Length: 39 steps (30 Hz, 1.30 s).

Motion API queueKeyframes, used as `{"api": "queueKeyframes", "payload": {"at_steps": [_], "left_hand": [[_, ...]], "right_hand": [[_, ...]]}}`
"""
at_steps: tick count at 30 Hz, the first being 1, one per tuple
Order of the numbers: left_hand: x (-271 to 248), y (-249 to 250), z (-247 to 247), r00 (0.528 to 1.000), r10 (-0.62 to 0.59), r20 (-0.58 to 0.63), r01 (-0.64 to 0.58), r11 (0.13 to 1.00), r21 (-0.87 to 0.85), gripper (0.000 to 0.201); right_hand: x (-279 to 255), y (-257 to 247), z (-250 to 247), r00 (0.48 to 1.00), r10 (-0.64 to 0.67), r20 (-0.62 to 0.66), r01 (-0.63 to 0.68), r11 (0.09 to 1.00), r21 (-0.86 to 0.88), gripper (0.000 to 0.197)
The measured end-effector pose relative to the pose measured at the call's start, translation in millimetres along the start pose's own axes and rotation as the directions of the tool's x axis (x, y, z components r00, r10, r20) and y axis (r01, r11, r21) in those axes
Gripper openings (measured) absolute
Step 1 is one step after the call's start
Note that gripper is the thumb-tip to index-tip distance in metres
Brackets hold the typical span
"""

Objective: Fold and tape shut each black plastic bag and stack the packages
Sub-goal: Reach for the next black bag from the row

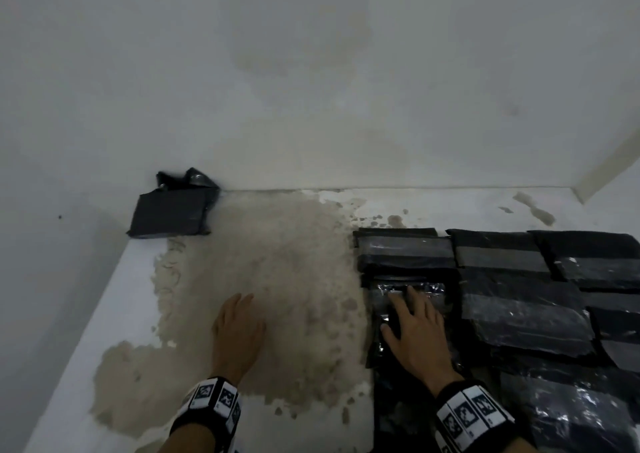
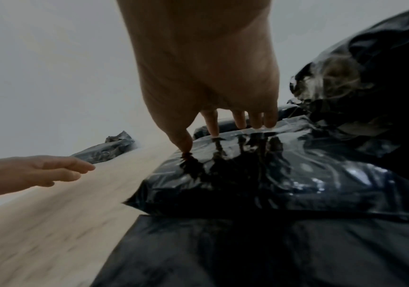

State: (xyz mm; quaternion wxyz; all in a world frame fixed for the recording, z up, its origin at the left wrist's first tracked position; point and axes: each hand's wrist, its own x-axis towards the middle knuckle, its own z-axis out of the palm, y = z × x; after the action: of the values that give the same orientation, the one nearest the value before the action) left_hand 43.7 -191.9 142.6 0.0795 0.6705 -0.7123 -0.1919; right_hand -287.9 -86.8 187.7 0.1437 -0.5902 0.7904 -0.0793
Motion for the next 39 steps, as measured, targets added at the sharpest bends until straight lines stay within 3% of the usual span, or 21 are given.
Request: {"api": "queueKeyframes", "payload": {"at_steps": [5, 7, 11, 15, 21, 24, 27, 32, 36, 39], "left_hand": [[-12, -62, -12, 0.999, -0.031, -0.021, 0.031, 1.0, 0.005, 0.081], [-15, -79, -16, 0.999, -0.04, -0.032, 0.04, 0.999, -0.004, 0.088], [-5, -131, -31, 0.999, -0.019, -0.036, 0.019, 1.0, -0.003, 0.087], [7, -168, -44, 0.999, 0.04, 0.003, -0.04, 0.999, 0.033, 0.082], [8, -180, -43, 0.994, 0.106, 0.023, -0.107, 0.989, 0.105, 0.076], [6, -182, -42, 0.99, 0.135, -0.029, -0.133, 0.989, 0.066, 0.071], [8, -185, -40, 0.984, 0.155, -0.082, -0.154, 0.988, 0.026, 0.071], [10, -187, -36, 0.98, 0.142, -0.142, -0.14, 0.99, 0.026, 0.071], [8, -186, -34, 0.977, 0.152, -0.151, -0.148, 0.988, 0.043, 0.078], [8, -186, -35, 0.982, 0.139, -0.131, -0.134, 0.99, 0.044, 0.079]], "right_hand": [[6, -65, 18, 0.996, -0.084, 0.038, 0.082, 0.996, 0.046, 0.056], [12, -92, 23, 0.995, -0.081, 0.067, 0.077, 0.995, 0.058, 0.062], [36, -165, 43, 0.99, -0.109, 0.088, 0.098, 0.988, 0.118, 0.078], [69, -235, 60, 0.972, -0.11, 0.21, 0.077, 0.984, 0.162, 0.076], [144, -331, 84, 0.937, -0.129, 0.325, 0.015, 0.944, 0.33, 0.071], [196, -378, 84, 0.946, -0.093, 0.311, -0.058, 0.894, 0.444, 0.079], [245, -417, 90, 0.955, 0.025, 0.297, -0.186, 0.827, 0.53, 0.094], [286, -447, 106, 0.93, 0.213, 0.298, -0.334, 0.829, 0.448, 0.108], [301, -445, 116, 0.909, 0.228, 0.348, -0.389, 0.763, 0.517, 0.111], [305, -440, 116, 0.9, 0.209, 0.382, -0.402, 0.736, 0.544, 0.102]]}}
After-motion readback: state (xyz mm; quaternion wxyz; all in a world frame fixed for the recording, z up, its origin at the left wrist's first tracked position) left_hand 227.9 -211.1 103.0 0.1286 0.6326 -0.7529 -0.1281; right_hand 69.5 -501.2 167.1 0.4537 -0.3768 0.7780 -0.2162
